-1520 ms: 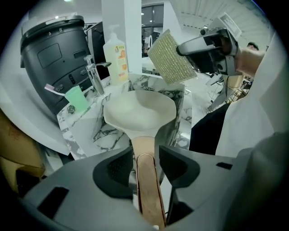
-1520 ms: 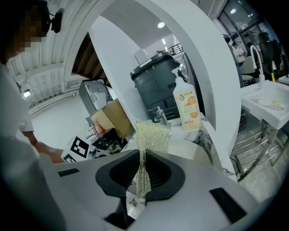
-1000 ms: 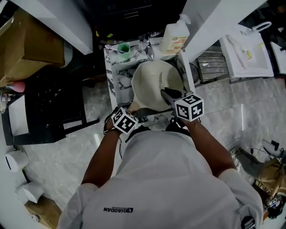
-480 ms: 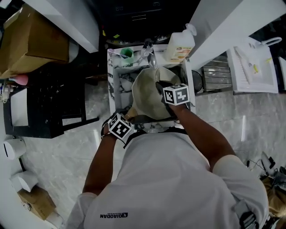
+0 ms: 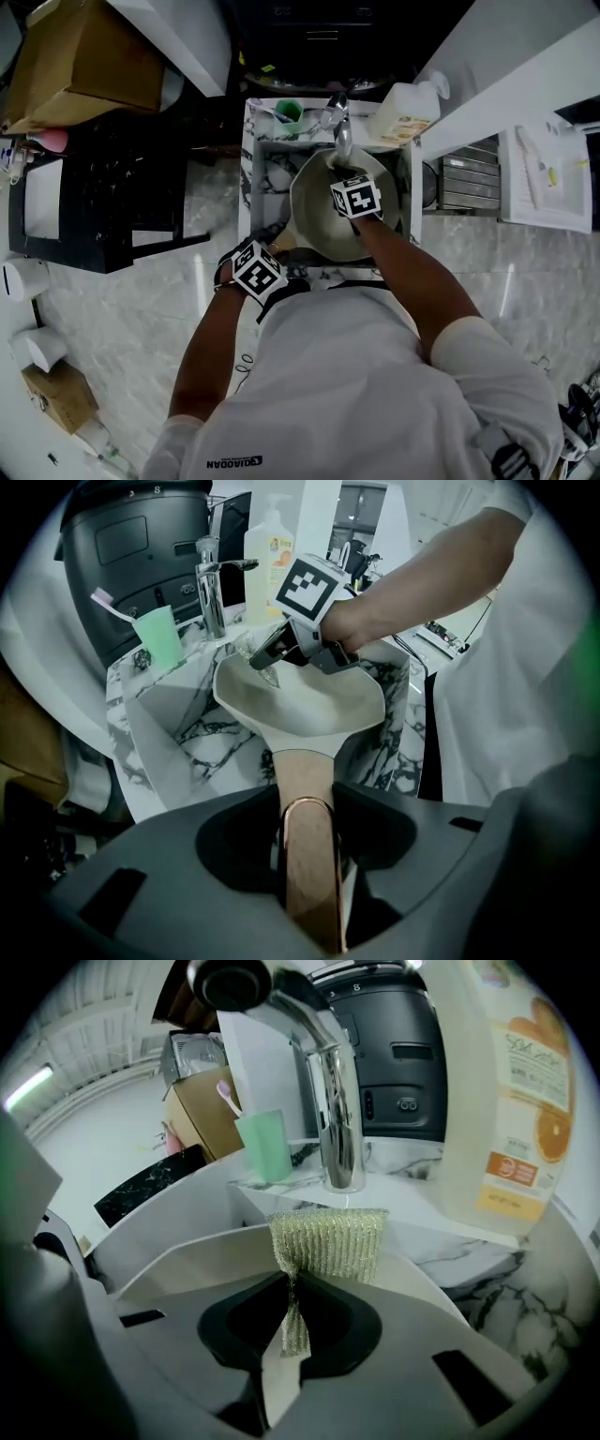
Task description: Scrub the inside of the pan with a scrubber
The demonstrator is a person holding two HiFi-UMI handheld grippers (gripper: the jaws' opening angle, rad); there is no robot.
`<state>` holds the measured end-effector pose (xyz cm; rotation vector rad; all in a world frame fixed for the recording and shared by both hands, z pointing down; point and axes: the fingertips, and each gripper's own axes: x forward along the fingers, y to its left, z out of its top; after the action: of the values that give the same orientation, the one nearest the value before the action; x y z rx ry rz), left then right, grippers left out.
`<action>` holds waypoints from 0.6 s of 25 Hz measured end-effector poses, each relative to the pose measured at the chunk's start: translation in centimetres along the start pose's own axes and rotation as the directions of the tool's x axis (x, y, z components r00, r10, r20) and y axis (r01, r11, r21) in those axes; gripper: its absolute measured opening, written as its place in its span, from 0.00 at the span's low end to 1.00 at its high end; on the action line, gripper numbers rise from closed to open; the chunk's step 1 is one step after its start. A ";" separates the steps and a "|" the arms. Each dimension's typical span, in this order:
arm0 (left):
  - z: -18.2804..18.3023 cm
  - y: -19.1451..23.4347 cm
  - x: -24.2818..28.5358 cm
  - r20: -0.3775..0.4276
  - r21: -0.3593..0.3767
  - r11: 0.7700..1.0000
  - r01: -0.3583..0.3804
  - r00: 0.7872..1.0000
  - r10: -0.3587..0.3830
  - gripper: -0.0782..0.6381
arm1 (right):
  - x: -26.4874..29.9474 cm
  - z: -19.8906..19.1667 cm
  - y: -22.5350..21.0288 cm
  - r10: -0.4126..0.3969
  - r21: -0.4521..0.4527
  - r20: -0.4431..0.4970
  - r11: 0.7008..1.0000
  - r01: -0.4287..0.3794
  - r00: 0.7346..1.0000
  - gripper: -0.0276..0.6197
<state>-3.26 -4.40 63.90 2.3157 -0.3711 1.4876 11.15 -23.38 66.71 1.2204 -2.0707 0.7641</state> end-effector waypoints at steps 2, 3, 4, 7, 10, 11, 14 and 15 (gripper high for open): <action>-0.1 0.0 0.0 0.000 -0.003 1.000 0.001 1.000 -0.001 0.36 | 1.4 0.1 0.2 0.019 0.002 -0.017 1.000 -0.019 1.000 0.14; 0.0 0.0 0.0 0.000 -0.002 1.000 -0.002 1.000 0.002 0.36 | 2.0 0.2 0.3 0.032 0.015 -0.018 0.999 -0.032 0.999 0.14; 0.0 0.0 0.0 0.001 0.001 1.000 -0.005 1.000 0.005 0.36 | 2.4 0.3 0.3 0.045 0.038 -0.013 0.998 -0.045 0.999 0.14; 0.0 0.0 0.1 0.002 0.011 1.000 -0.012 1.000 0.012 0.36 | 3.0 1.1 0.0 0.070 0.156 0.035 0.985 -0.075 0.997 0.14; -0.1 0.1 0.0 0.001 0.013 1.000 -0.013 1.000 0.013 0.36 | 3.5 1.3 -0.1 0.102 0.315 0.086 0.941 -0.124 0.991 0.14; -0.1 0.1 0.0 0.001 0.012 1.000 -0.013 1.000 0.013 0.36 | 3.6 1.4 0.0 0.117 0.364 0.106 0.920 -0.148 0.987 0.14; 0.0 0.2 0.1 0.001 0.008 1.000 -0.009 1.000 0.009 0.36 | 3.8 1.7 0.3 0.154 0.491 0.174 0.842 -0.221 0.973 0.14; 0.0 0.2 0.1 0.001 0.008 1.000 -0.007 1.000 0.007 0.36 | 3.8 1.7 0.4 0.165 0.532 0.196 0.811 -0.246 0.967 0.14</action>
<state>-3.34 -4.60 64.06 2.3234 -0.3750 1.4941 8.94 -26.57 68.33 1.3866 -2.1966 1.5031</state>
